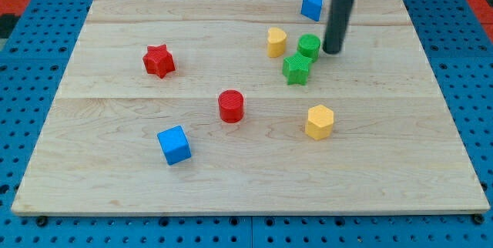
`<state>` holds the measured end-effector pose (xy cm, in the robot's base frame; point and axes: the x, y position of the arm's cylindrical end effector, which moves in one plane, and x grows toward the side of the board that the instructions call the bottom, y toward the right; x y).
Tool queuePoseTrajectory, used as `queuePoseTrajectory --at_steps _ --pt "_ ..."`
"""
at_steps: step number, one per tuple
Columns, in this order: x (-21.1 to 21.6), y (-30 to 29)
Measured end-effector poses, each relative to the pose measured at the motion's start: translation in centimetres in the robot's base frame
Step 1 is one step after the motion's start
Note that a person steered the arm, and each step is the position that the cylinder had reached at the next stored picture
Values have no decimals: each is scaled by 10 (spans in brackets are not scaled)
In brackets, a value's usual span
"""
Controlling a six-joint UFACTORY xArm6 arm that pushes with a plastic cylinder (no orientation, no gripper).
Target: Push the green star into the green circle
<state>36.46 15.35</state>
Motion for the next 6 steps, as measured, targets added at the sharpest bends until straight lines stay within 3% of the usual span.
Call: queuePoseTrajectory --at_steps 3,6 --pt "67 -23" --pt "74 -67"
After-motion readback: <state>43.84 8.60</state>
